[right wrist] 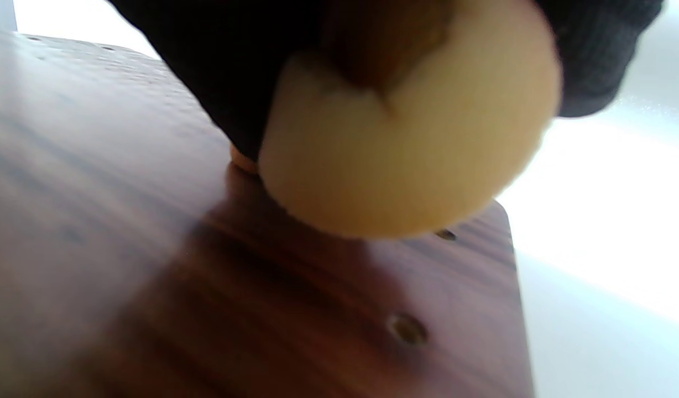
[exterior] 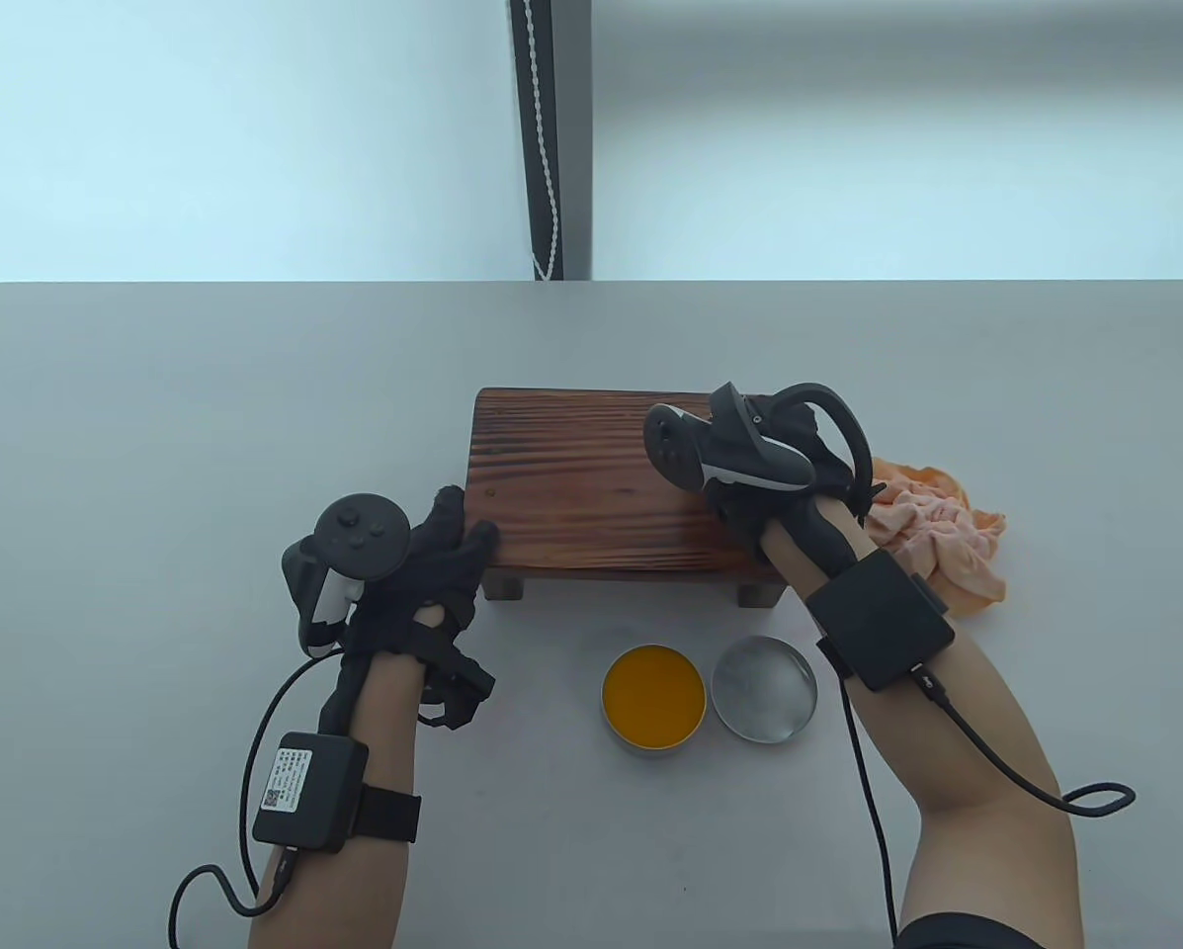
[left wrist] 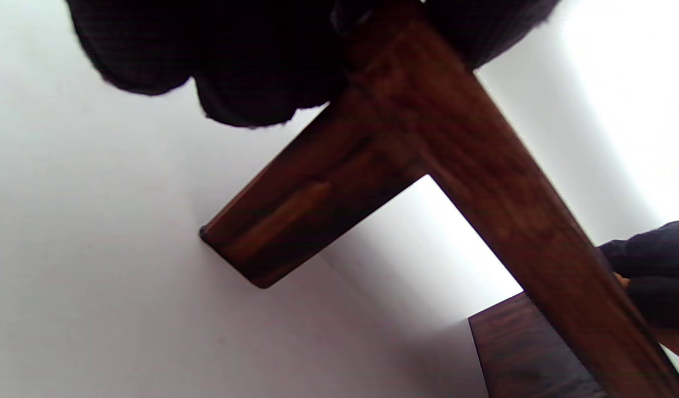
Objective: Dip and apply wood wax on stool
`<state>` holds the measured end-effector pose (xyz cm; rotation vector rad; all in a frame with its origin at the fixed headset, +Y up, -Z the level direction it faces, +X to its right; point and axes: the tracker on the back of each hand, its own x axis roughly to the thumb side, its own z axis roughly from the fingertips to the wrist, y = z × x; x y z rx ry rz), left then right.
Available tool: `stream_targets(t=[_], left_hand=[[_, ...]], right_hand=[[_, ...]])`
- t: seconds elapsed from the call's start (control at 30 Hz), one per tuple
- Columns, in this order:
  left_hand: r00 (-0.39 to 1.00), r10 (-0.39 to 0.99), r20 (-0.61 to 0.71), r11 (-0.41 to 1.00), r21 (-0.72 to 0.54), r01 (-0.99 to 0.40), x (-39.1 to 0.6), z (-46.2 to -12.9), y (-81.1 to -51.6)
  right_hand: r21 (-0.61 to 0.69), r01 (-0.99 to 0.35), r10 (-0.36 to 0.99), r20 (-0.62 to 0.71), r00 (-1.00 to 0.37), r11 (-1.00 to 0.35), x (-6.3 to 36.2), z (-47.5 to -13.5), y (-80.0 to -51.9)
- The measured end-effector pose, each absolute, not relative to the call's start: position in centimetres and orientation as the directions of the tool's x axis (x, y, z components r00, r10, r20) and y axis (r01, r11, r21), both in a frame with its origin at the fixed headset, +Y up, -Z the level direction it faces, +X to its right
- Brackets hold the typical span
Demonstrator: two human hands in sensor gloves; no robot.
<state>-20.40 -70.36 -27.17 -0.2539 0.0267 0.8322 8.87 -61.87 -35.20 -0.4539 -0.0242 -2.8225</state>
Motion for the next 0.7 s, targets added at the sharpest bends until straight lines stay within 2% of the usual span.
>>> stream_targets(t=[0.1, 0.23, 0.33, 0.47, 0.57, 0.63, 0.7], left_hand=[[0.675, 0.727, -0.124, 0.646, -0.21, -0.734, -20.4, -27.1, -70.4], [0.675, 0.727, -0.127, 0.646, -0.207, -0.735, -20.3, -27.1, -70.4], [0.679, 0.724, -0.125, 0.65, -0.205, -0.731, -20.3, -27.1, -70.4], [0.68, 0.723, -0.123, 0.652, -0.206, -0.73, -20.3, -27.1, -70.4], [0.678, 0.725, -0.124, 0.649, -0.207, -0.732, -20.3, -27.1, -70.4], [0.68, 0.723, -0.125, 0.651, -0.207, -0.73, -20.2, -27.1, -70.3], [0.684, 0.719, -0.123, 0.656, -0.205, -0.726, -20.2, -27.1, -70.3]], right_hand=[[-0.018, 0.241, -0.238, 0.247, -0.939, -0.97, 10.0, -36.4, -62.0], [0.006, 0.319, -0.302, 0.305, -0.903, -0.948, 10.2, -34.8, -61.7], [-0.019, 0.239, -0.232, 0.341, -0.911, -0.971, 10.0, -33.4, -61.9], [-0.061, 0.203, -0.212, 0.259, -0.942, -0.977, 10.8, -35.0, -62.3], [-0.032, 0.224, -0.225, 0.256, -0.94, -0.974, 11.4, -35.0, -62.1], [-0.017, 0.277, -0.27, 0.286, -0.919, -0.961, 11.2, -34.1, -61.9], [-0.019, 0.275, -0.267, 0.32, -0.909, -0.961, 10.8, -33.4, -61.8]])
